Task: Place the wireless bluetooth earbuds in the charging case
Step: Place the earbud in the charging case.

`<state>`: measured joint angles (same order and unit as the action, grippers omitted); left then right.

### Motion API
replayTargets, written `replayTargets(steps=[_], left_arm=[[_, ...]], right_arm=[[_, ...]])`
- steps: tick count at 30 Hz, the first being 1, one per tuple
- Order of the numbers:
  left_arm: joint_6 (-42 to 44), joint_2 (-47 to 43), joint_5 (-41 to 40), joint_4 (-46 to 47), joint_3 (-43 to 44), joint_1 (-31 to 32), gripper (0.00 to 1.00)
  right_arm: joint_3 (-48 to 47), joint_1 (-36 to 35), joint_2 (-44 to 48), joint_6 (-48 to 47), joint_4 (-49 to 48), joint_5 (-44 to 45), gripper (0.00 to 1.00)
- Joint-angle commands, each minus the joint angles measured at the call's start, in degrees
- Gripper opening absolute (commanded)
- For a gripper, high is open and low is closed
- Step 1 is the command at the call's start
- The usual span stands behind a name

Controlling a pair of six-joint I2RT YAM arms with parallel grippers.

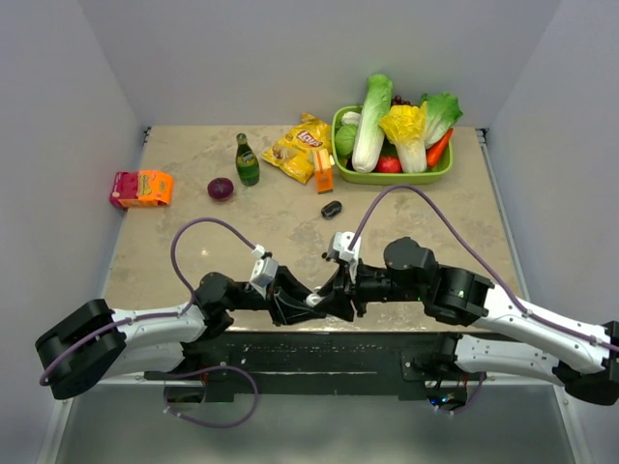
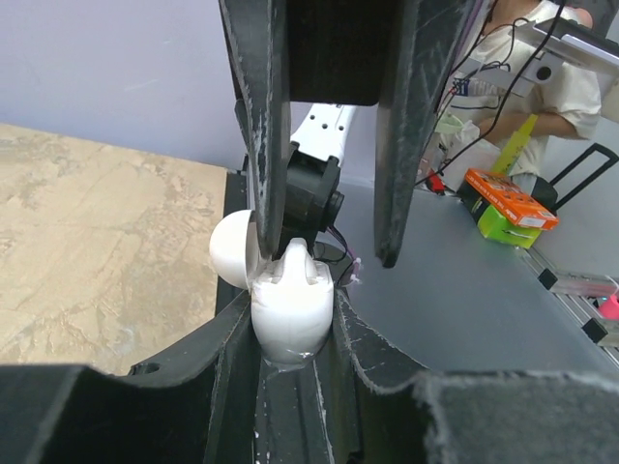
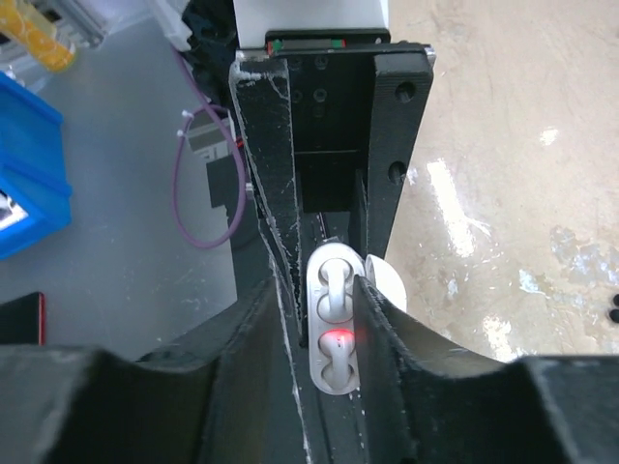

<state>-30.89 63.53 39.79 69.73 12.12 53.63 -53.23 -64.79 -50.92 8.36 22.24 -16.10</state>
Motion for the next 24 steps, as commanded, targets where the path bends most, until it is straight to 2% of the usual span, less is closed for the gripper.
replayTargets(steps=[1,4,8,9,11,12,14,18,24], left_arm=[[0.2,-0.6,-0.4,4.5,0.2,0.0,0.00],[0.3,-0.3,-0.7,5.1,-0.4,0.0,0.00],[0.7,-1.3,-1.8,5.5,-1.9,0.0,0.00],[0.9,-2.3,-2.9,5.4,-2.2,0.0,0.00],[2.0,-3.6,-4.4,4.3,-3.1,0.0,0.00],[2.4,-5.2,-6.5,3.7,-3.4,0.0,0.00],[3.6,-7.6,-8.4,2.3,-4.4,0.0,0.00],[5.2,-9.8,-10.6,0.7,-4.9,0.0,0.00],[5.0,-9.8,-9.6,-0.3,-4.7,0.0,0.00]], right_arm=[[-3.0,0.0,2.6,3.3,-4.0,4.7,0.44],[-5.6,0.0,5.2,4.2,-4.0,8.4,0.46],[-3.1,0.1,9.3,7.5,-3.2,24.6,0.41],[-2.4,0.1,9.4,8.2,-2.4,29.9,0.34],[-0.9,0.1,8.8,10.4,0.2,34.1,0.22],[-0.3,0.0,8.4,10.9,0.6,35.4,0.08],[1.5,0.1,7.3,12.5,0.6,35.4,0.00],[3.1,0.0,5.2,13.7,-1.1,33.5,0.00],[3.2,0.1,2.6,13.3,-4.9,27.9,0.00]])
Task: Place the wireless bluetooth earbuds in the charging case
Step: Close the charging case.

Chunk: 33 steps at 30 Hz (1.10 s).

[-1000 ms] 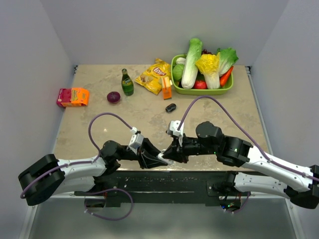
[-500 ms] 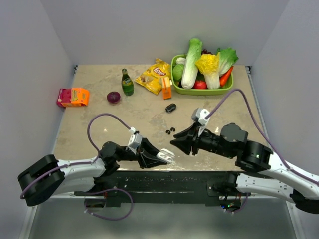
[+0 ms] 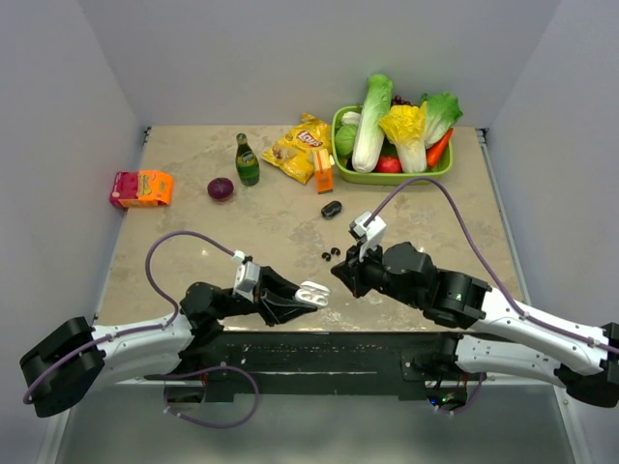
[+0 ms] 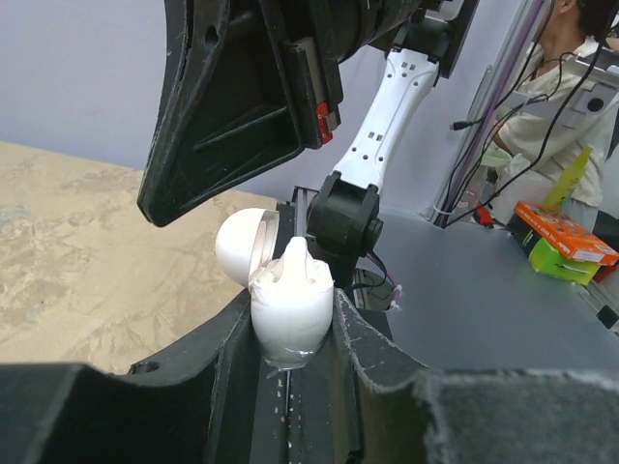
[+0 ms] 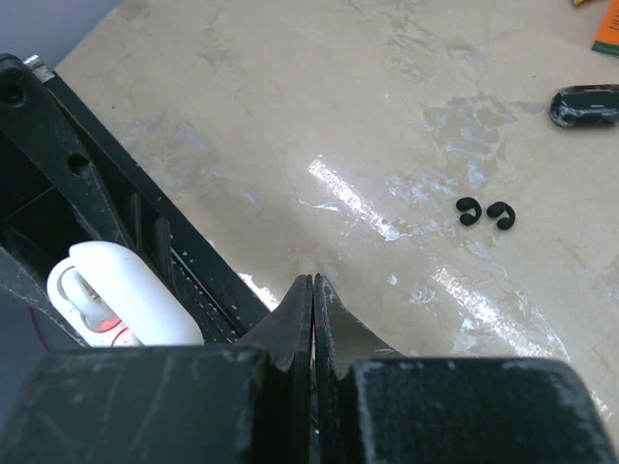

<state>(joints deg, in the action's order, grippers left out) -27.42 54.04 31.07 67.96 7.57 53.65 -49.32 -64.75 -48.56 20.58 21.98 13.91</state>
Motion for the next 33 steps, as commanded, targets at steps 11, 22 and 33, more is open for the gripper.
replayTargets(steps=[11,22,33], left_arm=[[1.5,-0.7,-1.7,2.0,-1.1,0.0,0.00],[2.0,-0.8,-3.0,1.6,-1.2,0.0,0.00],[1.8,-0.4,-4.5,1.6,-1.2,0.0,0.00]], right_arm=[[-0.6,0.1,-3.2,-1.7,-7.3,-12.2,0.00],[0.3,0.1,-3.2,-1.8,-8.1,-13.7,0.00],[1.7,0.1,-1.5,-0.8,-7.8,-12.7,0.00]])
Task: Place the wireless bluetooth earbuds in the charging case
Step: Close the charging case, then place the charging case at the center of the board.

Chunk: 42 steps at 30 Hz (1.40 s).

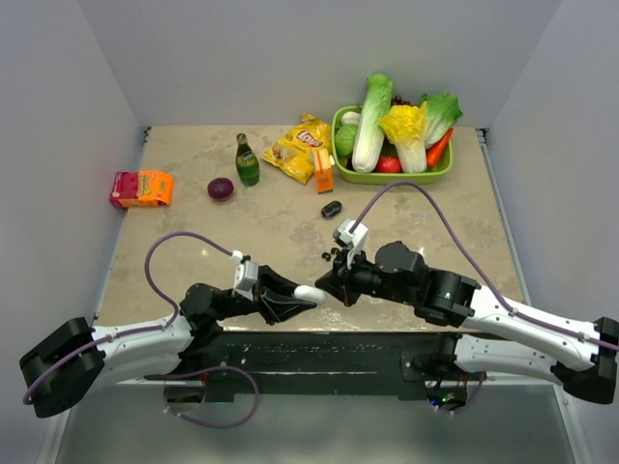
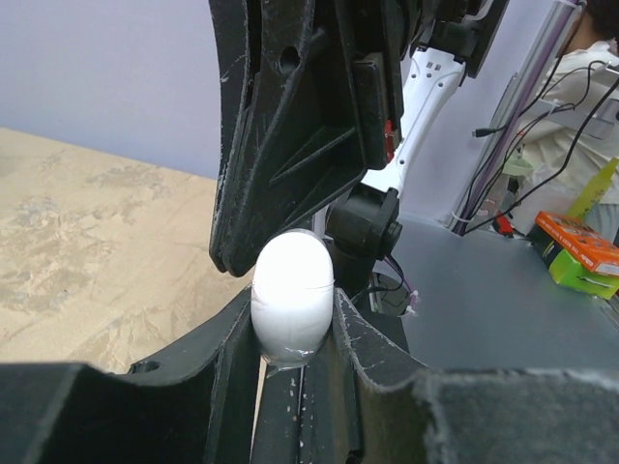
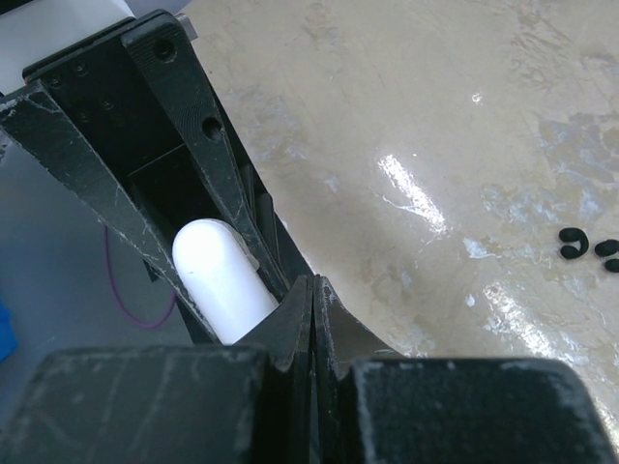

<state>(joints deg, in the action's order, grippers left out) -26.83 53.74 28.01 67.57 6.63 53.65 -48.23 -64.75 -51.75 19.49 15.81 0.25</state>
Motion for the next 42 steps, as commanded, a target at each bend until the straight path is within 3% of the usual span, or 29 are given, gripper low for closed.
replayTargets(steps=[1,3,4,7,11,14,19,25,36,38,39,42], left_arm=[[1.3,-0.3,-1.6,1.9,-0.4,0.0,0.00],[1.3,-0.5,-2.5,1.8,-0.7,0.0,0.00],[1.3,-0.9,-3.4,1.4,-0.8,0.0,0.00],[1.3,-3.8,-12.8,-5.4,-1.4,0.0,0.00],[-3.7,-6.6,-40.4,-23.7,0.4,-0.4,0.00],[-8.9,-4.4,-48.5,-32.7,2.2,-2.9,0.00],[-14.2,6.8,-46.9,-35.1,5.0,-11.7,0.00],[-14.3,20.9,-36.7,-29.3,9.2,-22.8,0.00],[-10.1,38.4,-28.6,-30.6,22.5,-30.2,0.00],[-9.4,39.8,-28.4,-31.3,24.5,-30.8,0.07],[-9.0,41.2,-28.4,-32.1,25.0,-31.1,0.21],[-9.0,42.4,-27.1,-32.9,25.6,-32.1,0.42]], right_arm=[[0.6,0.1,2.2,0.6,-0.7,2.5,0.00],[1.1,0.1,4.5,3.1,-0.1,9.0,0.00],[1.7,0.1,5.9,4.7,0.4,13.7,0.11],[6.6,0.1,12.3,7.6,-1.1,26.0,0.29],[11.2,0.0,10.9,7.7,-2.4,26.8,0.40],[11.1,0.1,4.0,8.7,-2.1,26.0,0.43],[11.8,0.0,-2.3,9.2,-6.0,24.9,0.45],[13.0,0.1,-2.6,10.0,-7.8,25.6,0.47],[14.7,0.1,1.4,7.8,-7.6,25.9,0.49],[14.7,0.2,1.1,7.4,-7.6,25.9,0.49],[14.7,0.1,1.1,7.1,-7.5,25.9,0.49],[14.4,0.1,0.5,6.5,-7.2,25.9,0.50]])
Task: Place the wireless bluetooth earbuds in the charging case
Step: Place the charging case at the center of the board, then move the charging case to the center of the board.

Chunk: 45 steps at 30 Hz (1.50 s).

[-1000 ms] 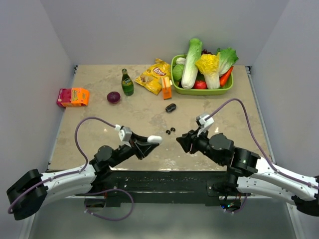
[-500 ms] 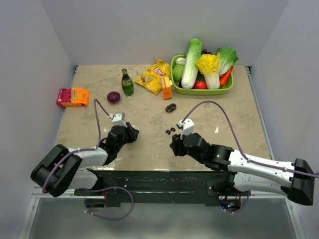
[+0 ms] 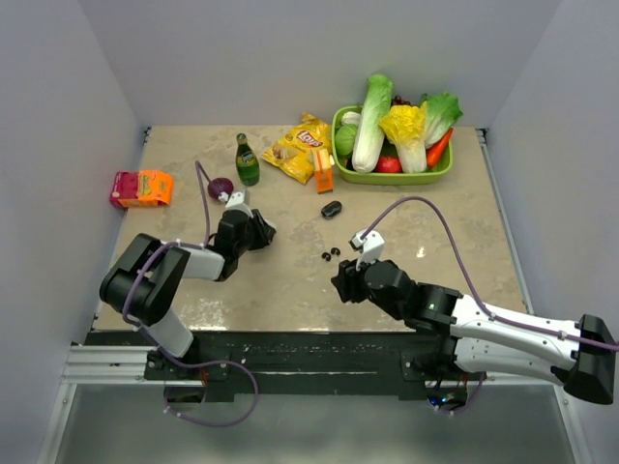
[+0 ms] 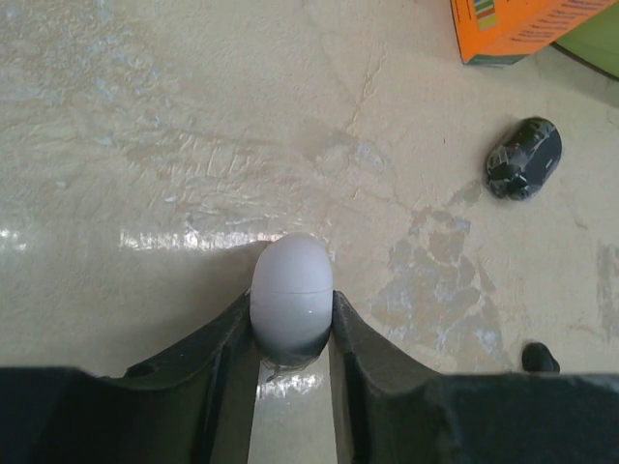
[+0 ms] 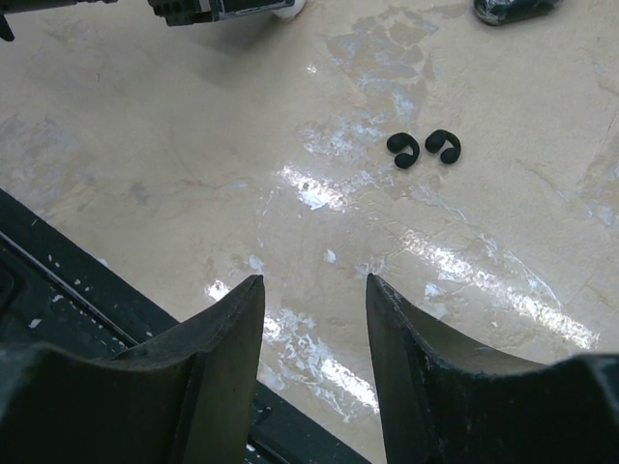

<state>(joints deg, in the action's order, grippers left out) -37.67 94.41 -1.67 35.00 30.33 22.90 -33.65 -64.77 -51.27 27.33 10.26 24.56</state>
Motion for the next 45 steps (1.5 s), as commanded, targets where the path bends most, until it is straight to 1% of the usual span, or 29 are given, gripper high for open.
replayTargets(steps=[1,4,5,6,7,8,9,13,14,15,17,18,19,21,22,23,24,25,26,27,28,30,34,35,37,38,39,41,45], left_arm=[[1.9,1.6,2.4,-0.6,1.8,-1.4,0.46],[1.5,-0.2,1.8,-2.7,1.1,-1.4,0.55],[1.2,-0.9,-0.8,-4.9,1.0,-1.4,0.57],[1.3,-2.7,-1.7,-6.2,0.8,-1.4,0.62],[1.2,-4.0,-2.6,-7.2,0.6,-1.4,0.79],[0.9,-5.3,-4.7,-9.4,-0.1,-1.4,0.80],[0.6,-8.4,-6.0,-10.7,-0.5,-1.4,0.92],[-3.3,-15.9,-15.3,-19.7,-0.5,-1.3,0.98],[-4.4,-17.1,-16.6,-24.4,0.7,-1.3,1.00],[-5.8,-18.5,-17.5,-26.6,1.4,-1.3,1.00],[-8.7,-19.5,-16.4,-29.5,2.1,-1.2,1.00],[-9.5,-20.7,-14.9,-28.6,1.3,-1.2,1.00],[-9.8,-21.7,-10.0,-26.4,-0.2,-1.2,1.00],[-9.4,-25.9,-3.3,-11.9,-8.1,-1.2,1.00],[-9.5,-27.2,1.9,-5.1,-11.5,-0.8,1.00],[-9.8,-28.0,3.1,4.5,-16.0,-0.1,1.00],[-9.4,-28.4,2.5,4.8,-15.9,2.3,1.00],[-6.9,-27.7,-0.3,2.7,-14.4,3.9,1.00],[-5.7,-26.7,-1.9,-3.5,-10.0,5.6,1.00],[-4.8,-24.7,-3.7,-5.2,-8.3,8.7,1.00],[-4.5,-24.1,-5.6,-6.0,-7.4,9.9,1.00],[-5.6,-24.1,-7.5,-5.7,-7.6,12.4,0.99],[-7.8,-27.1,-12.0,-5.5,-11.4,15.2,0.98],[-8.0,-27.8,-12.0,-4.5,-13.4,15.4,0.96],[-8.6,-30.3,-12.0,-4.1,-15.1,16.0,0.94],[-8.6,-31.1,-12.0,-4.0,-16.3,16.4,0.93],[-8.6,-32.6,-12.0,-4.3,-16.8,16.7,0.92],[-8.5,-34.7,-12.0,-5.8,-17.9,16.9,0.90],[-8.0,-38.0,-12.6,-7.1,-19.8,17.0,0.89]], right_arm=[[-0.4,0.1,0.0,-1.3,-1.2,1.6,0.50],[-0.5,0.1,-0.1,-1.2,-0.5,2.5,0.50],[-0.7,0.0,0.1,-1.3,-0.4,2.9,0.50],[-0.7,0.1,0.1,-1.1,-0.3,3.4,0.51],[-0.8,0.1,0.2,-1.1,0.0,3.7,0.51],[-0.9,0.1,0.3,-0.8,0.1,4.1,0.52],[-0.9,0.1,0.2,-0.4,0.1,5.4,0.52],[-0.5,0.1,-0.3,1.8,-0.8,10.2,0.56],[-0.2,0.1,-0.7,3.4,-1.2,11.9,0.61],[0.1,0.1,-1.4,4.6,-2.2,15.7,0.67],[1.2,0.3,-2.0,6.5,-4.2,18.1,0.77],[1.7,1.0,-2.3,6.5,-7.2,18.4,0.78],[1.8,1.7,-3.1,6.6,-8.2,17.1,0.79],[1.0,4.9,-4.3,8.7,-8.9,14.9,0.78],[0.5,6.0,-5.1,9.1,-8.7,11.7,0.78],[-0.3,6.8,-5.3,9.3,-8.7,10.9,0.77],[-0.5,7.6,-5.5,9.4,-8.2,11.0,0.77],[-0.9,8.3,-5.7,9.3,-8.3,11.4,0.77],[-1.2,9.4,-6.4,8.1,-9.0,10.9,0.76],[-1.3,13.0,-7.0,8.2,-10.1,9.8,0.75],[-1.7,15.3,-8.1,8.2,-11.6,8.1,0.75],[-3.1,21.3,-11.8,9.4,-14.0,2.4,0.72],[-5.2,24.9,-19.6,9.7,-20.3,-2.5,0.62],[-6.7,25.0,-21.8,8.9,-21.3,-2.5,0.53],[-8.8,25.9,-28.1,8.4,-22.4,-1.7,0.41],[-10.9,26.2,-29.9,7.9,-22.7,-1.1,0.24],[-11.8,26.8,-33.6,7.6,-23.1,-0.9,0.17],[-14.3,27.4,-36.5,7.2,-22.8,-0.4,0.06],[-15.2,30.2,-42.4,8.5,-24.8,-0.2,0.00]])
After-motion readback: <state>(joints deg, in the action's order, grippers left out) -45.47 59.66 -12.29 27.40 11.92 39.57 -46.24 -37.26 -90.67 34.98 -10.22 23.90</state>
